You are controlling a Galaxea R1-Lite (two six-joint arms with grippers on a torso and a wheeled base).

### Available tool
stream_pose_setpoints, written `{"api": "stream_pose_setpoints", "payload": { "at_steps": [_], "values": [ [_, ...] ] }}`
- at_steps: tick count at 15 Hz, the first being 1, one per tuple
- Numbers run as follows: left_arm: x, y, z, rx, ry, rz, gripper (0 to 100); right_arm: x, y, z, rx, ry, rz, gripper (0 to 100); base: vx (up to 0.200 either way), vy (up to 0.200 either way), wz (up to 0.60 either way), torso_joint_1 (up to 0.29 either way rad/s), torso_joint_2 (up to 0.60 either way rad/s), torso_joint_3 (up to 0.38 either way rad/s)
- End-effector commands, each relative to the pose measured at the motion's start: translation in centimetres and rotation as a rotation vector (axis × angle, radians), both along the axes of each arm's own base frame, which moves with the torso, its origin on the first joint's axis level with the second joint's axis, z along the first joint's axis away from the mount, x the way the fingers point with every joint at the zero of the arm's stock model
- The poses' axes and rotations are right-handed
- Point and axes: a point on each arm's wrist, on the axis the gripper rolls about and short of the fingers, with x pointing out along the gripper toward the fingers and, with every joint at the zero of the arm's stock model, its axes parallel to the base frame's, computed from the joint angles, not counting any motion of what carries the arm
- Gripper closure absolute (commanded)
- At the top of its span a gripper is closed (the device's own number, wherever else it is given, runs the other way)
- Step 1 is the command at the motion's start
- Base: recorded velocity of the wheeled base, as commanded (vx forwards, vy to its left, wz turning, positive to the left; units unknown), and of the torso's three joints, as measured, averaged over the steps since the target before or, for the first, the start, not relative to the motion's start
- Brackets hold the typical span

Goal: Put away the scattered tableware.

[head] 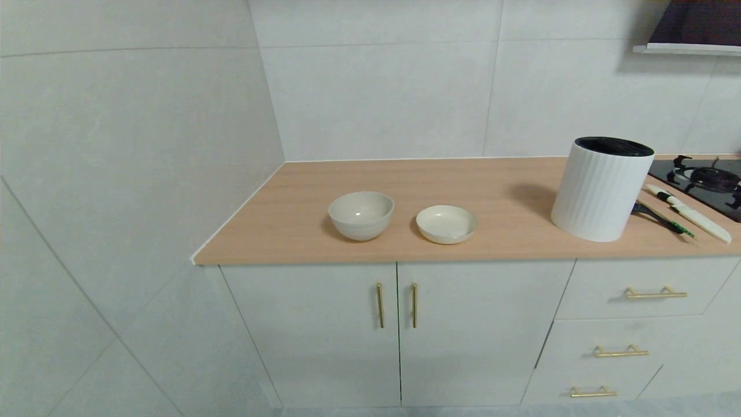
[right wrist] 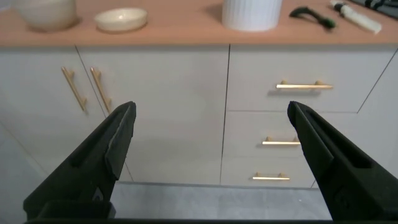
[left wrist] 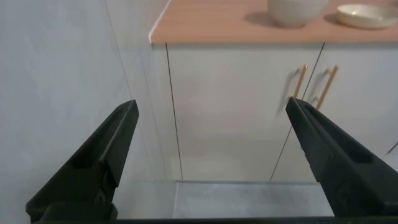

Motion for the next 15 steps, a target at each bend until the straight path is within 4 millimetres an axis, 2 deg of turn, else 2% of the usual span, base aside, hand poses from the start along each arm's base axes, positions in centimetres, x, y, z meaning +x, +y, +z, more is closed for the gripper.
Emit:
{"api": "stream_pose_setpoints", "payload": {
  "at_steps": [1,15],
  "values": [
    [0.0,0.0,0.04,-0.001,0.0,0.0,0,0.0,0.0,0.0,0.0,0.0,0.0,0,0.0,0.0,0.0,-0.217,0.52,0.295],
    [0.01,0.0,-0.01,-0.001,0.002,0.0,0,0.0,0.0,0.0,0.0,0.0,0.0,0,0.0,0.0,0.0,-0.182,0.48,0.298]
  ]
}}
